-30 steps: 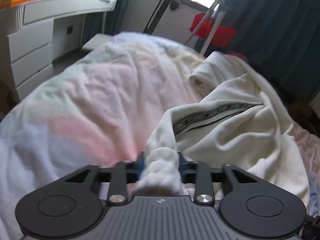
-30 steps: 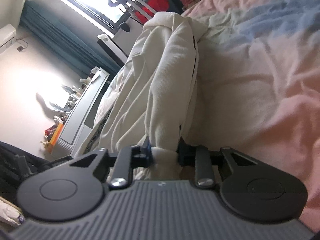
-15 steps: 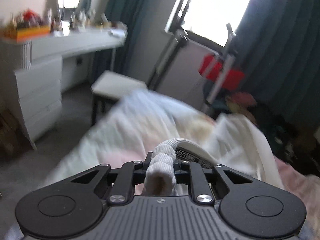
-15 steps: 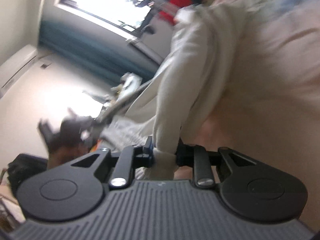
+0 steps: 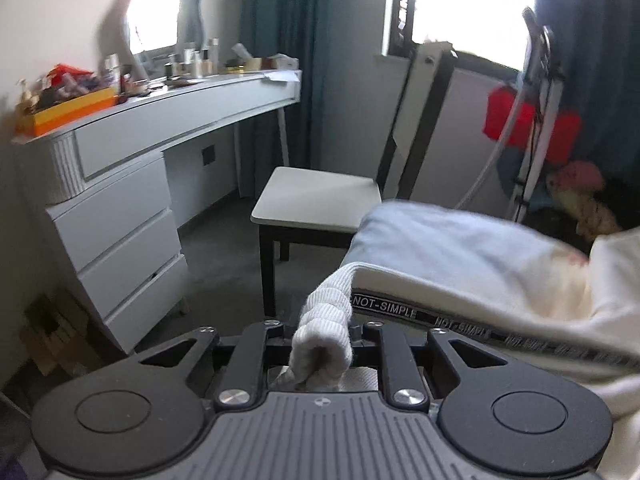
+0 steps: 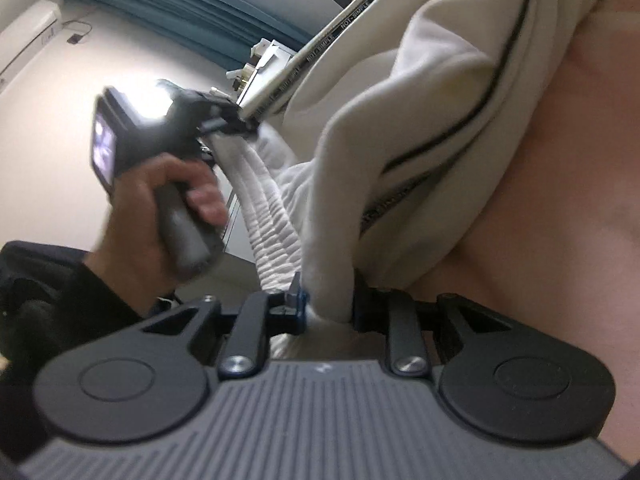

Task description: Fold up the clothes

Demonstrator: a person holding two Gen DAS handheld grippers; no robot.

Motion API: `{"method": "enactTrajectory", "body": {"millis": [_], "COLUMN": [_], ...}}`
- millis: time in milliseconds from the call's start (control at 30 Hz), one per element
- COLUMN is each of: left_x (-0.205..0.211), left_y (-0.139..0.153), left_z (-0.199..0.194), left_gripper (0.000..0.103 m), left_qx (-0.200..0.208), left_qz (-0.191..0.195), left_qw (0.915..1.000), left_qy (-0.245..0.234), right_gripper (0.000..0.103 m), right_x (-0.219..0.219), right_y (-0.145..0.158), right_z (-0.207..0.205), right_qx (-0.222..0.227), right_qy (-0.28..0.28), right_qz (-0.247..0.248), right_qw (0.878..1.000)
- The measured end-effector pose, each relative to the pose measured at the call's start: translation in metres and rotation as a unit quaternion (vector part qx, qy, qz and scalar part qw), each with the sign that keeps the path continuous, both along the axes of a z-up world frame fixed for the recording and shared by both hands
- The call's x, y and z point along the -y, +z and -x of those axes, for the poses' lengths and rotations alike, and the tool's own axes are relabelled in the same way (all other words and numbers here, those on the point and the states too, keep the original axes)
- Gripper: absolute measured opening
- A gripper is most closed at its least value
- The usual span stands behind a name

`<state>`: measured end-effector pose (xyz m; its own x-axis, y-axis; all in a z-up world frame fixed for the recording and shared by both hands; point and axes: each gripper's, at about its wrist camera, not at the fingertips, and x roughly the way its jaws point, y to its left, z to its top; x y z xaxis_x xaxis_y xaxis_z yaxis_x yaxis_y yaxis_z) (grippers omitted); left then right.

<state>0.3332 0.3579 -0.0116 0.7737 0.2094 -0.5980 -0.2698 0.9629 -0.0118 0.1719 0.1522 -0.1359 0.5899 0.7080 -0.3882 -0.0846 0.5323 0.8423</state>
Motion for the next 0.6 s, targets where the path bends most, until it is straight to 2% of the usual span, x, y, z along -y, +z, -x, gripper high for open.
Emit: {"method": "enactTrajectory", "body": {"millis": [133, 233, 267, 300, 333, 367, 467, 600], "left_x": [0.005, 0.008, 0.009, 0.012, 0.022, 0.033, 0.067, 0.113], "left_y": [0.008, 0.014, 0.016, 0.022, 0.026, 0.029, 0.039, 0.053], "left_z": [0.018, 0.031, 0.035, 0.045, 0.059, 0.074, 0.117, 0.175], "left_gripper": [0.027, 0.052, 0.062, 0.069, 0.079, 0.081, 0.086, 0.086], "left_qx": [0.003, 0.005, 0.005, 0.011, 0.018, 0.025, 0.047, 0.076], "left_qz": [-0.002, -0.003, -0.003, -0.005, -0.005, -0.004, -0.002, 0.000], "left_qw": [1.0000, 1.0000, 1.0000, 0.9999, 0.9998, 0.9996, 0.9983, 0.9950], "left_qy": [-0.001, -0.002, -0.002, 0.001, -0.005, -0.012, -0.035, -0.065], "right_gripper": [0.034, 0.050, 0.061, 0.076, 0.082, 0.085, 0.085, 0.085], "right_x": [0.003, 0.006, 0.009, 0.013, 0.018, 0.023, 0.043, 0.082], "right_y": [0.007, 0.017, 0.021, 0.027, 0.035, 0.043, 0.069, 0.106], "right_z": [-0.001, 0.002, 0.004, 0.010, 0.017, 0.024, 0.042, 0.077], "right_qx": [-0.008, -0.012, -0.010, -0.001, 0.012, 0.025, 0.058, 0.117], "right_qy": [0.019, 0.035, 0.039, 0.037, 0.031, 0.024, 0.003, -0.038], "right_qz": [0.014, 0.034, 0.039, 0.047, 0.058, 0.068, 0.096, 0.143], "right_qw": [1.000, 0.999, 0.998, 0.998, 0.998, 0.997, 0.994, 0.982]}}
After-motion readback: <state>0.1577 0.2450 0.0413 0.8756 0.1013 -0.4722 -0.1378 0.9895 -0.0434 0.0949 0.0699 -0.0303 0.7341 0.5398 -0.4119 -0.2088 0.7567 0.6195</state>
